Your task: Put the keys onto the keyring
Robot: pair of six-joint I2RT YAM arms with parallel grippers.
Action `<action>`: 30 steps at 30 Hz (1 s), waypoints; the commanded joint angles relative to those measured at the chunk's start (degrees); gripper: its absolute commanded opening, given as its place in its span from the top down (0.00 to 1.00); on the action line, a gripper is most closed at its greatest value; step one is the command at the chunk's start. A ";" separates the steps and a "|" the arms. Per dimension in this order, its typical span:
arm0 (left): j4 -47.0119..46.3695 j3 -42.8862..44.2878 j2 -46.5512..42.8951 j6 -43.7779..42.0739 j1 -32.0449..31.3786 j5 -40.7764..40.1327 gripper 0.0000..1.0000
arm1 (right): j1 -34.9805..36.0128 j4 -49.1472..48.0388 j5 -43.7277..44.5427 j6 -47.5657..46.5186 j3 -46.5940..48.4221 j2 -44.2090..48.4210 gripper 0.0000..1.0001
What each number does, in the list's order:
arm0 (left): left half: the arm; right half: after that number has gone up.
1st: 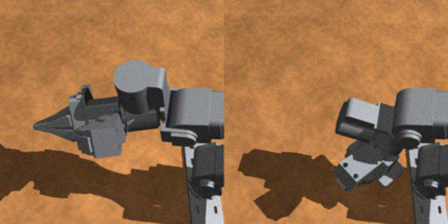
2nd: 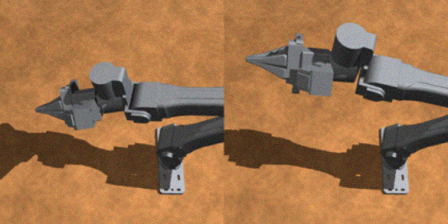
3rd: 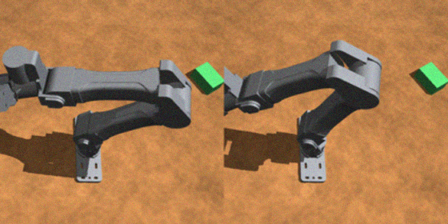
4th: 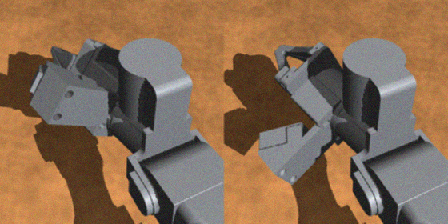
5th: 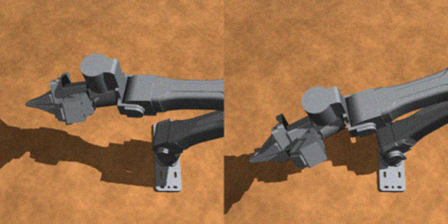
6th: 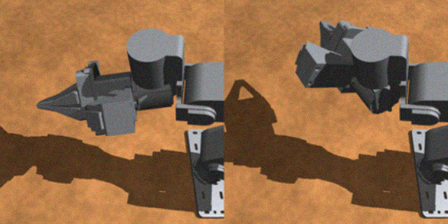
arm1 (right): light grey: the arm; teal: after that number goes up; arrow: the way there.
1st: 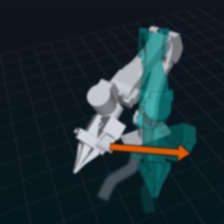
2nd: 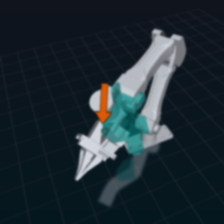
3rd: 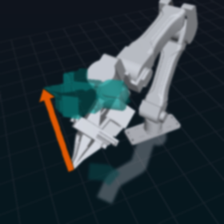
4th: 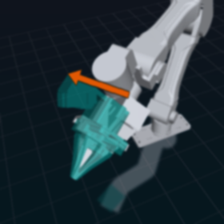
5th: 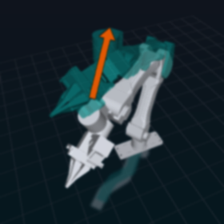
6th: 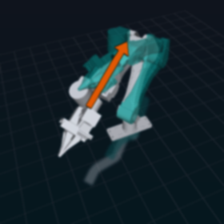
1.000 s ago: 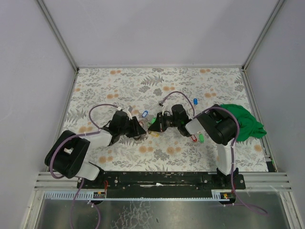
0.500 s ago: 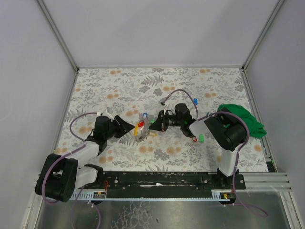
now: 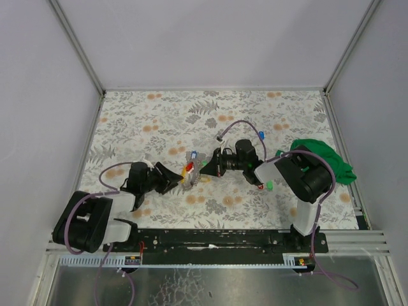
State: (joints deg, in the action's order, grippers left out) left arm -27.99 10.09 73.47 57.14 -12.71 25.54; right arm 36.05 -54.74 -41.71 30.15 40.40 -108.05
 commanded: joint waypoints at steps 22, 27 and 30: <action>-47.73 -6.95 28.04 23.78 -6.16 3.16 0.64 | 0.51 -5.49 1.27 3.22 -4.07 5.43 1.00; -63.52 -9.14 35.44 28.66 -6.20 2.56 0.70 | 0.51 -4.56 1.76 1.97 -5.25 5.43 1.00; -63.59 -8.99 34.98 28.20 -6.23 2.65 0.77 | 0.51 -3.54 2.19 1.11 -6.06 5.26 1.00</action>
State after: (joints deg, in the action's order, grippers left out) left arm -82.17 1.63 107.90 82.87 -18.39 28.14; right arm 35.97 -56.66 -39.48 32.56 35.16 -104.75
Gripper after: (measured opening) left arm 0.266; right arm 0.022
